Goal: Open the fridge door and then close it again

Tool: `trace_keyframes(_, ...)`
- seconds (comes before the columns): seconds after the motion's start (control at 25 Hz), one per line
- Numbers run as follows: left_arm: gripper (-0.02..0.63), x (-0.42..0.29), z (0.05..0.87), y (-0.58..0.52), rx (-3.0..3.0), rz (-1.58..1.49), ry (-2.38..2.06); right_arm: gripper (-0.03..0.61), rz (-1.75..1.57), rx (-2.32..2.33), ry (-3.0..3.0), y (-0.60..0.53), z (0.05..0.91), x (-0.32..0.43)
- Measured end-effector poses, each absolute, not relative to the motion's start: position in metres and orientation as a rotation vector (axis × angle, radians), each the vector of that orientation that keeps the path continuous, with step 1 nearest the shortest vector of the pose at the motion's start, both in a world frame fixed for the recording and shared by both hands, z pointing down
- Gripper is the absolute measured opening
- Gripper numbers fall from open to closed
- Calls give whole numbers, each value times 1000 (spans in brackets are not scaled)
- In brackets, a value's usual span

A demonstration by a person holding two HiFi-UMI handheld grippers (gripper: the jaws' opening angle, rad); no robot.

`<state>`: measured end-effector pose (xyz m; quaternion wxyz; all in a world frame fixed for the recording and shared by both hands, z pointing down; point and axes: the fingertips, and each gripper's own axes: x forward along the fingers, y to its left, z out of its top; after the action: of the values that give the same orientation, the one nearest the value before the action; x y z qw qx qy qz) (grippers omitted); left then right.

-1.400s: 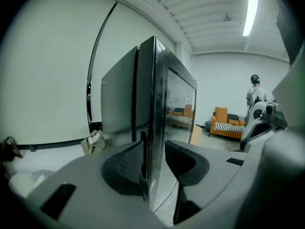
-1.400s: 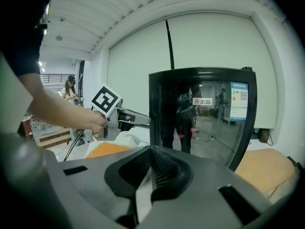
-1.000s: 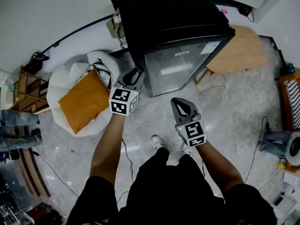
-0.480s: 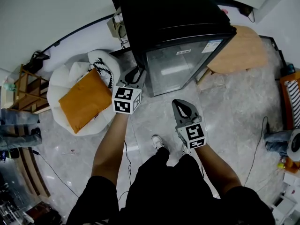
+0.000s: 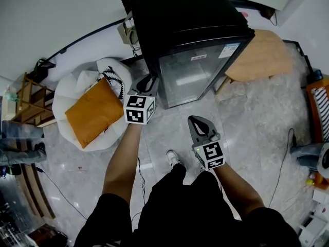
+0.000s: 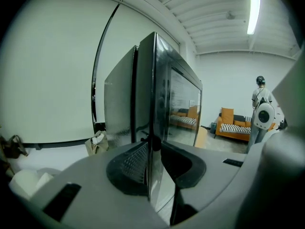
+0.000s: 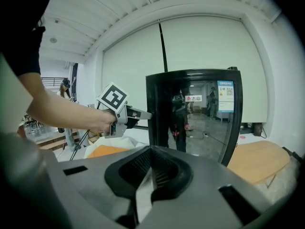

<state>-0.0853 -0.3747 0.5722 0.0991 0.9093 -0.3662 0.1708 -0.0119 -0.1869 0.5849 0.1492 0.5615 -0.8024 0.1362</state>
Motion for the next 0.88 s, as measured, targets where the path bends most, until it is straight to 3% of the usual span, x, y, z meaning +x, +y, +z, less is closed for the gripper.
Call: trace_keyframes(0.88,87,-75,572,-290,2676,499,-1137,18,326,1690,-2346,-165,559,-7)
